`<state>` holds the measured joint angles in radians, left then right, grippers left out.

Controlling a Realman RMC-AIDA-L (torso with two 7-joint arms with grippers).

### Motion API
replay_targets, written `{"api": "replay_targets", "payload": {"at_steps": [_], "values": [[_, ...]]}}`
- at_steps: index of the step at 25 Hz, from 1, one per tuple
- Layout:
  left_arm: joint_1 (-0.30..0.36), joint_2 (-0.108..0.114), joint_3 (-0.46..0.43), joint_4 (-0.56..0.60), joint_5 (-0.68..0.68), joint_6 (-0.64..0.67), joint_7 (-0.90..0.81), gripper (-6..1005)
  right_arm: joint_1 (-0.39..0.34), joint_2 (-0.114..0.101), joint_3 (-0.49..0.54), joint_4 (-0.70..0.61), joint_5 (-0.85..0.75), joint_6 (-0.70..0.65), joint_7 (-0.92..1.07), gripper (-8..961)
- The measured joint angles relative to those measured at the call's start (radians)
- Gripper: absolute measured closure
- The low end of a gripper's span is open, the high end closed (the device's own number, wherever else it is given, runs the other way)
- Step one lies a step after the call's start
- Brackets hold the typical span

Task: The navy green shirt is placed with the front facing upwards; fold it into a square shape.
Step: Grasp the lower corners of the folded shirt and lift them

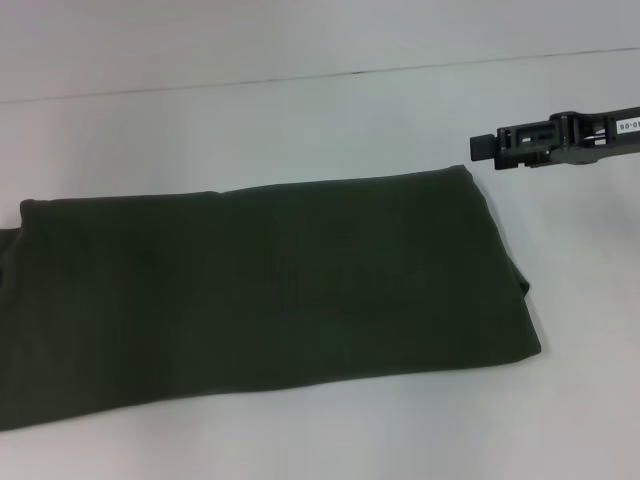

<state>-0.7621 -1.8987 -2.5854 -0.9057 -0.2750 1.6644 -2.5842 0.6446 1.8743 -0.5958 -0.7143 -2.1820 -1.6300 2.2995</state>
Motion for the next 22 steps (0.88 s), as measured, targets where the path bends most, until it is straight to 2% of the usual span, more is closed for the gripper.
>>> {"api": "replay_targets", "payload": {"at_steps": [4,7,10,17,22], "values": [[0.003,0.0,0.0,0.001,0.0,-0.009,0.003,243,0.0,-0.017,-0.016,-0.005,-0.051,-0.004,0.057,162],[0.003,0.003,0.001,0.001,0.001,-0.015,0.003,243,0.009,-0.04,-0.046,-0.021,-0.179,-0.04,0.128,162],[-0.002,0.005,0.001,0.003,0.001,-0.022,0.001,243,0.019,-0.047,-0.059,-0.024,-0.288,-0.088,0.152,163],[-0.004,0.003,0.001,0.005,0.001,-0.032,0.001,244,0.015,-0.027,-0.061,0.003,-0.364,-0.108,0.154,163],[-0.002,0.001,0.001,0.005,0.0,-0.037,0.002,244,0.025,0.004,-0.058,0.047,-0.386,-0.092,0.151,162]]}}
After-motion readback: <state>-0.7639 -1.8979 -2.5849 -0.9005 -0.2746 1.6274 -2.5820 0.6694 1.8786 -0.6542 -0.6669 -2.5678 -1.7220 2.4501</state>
